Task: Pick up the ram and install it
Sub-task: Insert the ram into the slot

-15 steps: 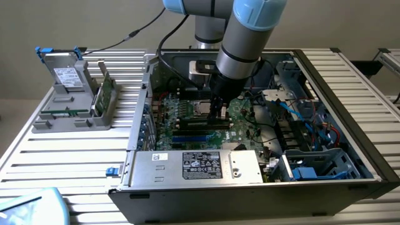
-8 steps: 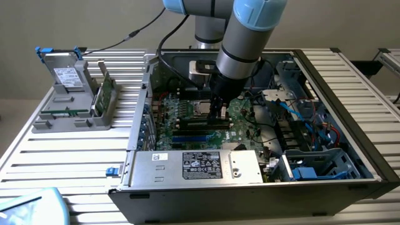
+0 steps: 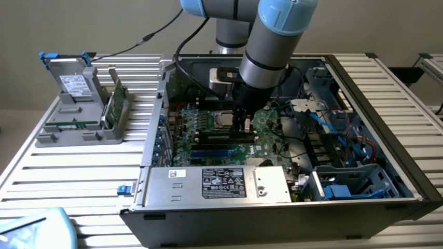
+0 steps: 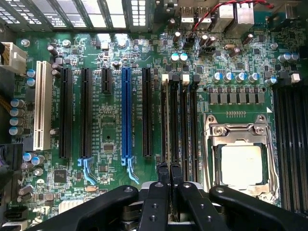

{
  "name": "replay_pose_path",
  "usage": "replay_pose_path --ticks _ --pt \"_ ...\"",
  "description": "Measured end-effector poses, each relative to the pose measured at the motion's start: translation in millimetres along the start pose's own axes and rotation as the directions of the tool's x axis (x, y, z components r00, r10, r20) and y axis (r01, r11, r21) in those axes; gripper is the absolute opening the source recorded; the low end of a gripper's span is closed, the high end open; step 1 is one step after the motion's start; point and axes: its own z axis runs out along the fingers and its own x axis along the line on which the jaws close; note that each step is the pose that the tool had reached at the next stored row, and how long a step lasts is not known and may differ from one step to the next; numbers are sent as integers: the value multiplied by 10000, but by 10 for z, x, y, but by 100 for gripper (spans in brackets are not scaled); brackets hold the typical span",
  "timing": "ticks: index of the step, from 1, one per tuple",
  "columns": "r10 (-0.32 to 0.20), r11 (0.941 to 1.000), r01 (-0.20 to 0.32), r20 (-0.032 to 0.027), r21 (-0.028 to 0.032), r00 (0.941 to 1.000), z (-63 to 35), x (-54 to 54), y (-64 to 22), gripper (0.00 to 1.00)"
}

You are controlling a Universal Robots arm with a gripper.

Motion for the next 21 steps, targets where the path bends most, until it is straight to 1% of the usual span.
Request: replay_pose_path --ticks 16,18,21 --pt "2 10000 -2 -3 0 10000 26 1 -4 13" --pt "0 10000 0 4 1 10000 38 0 -6 13" --pt "1 10000 -1 -3 0 10000 51 2 -9 13"
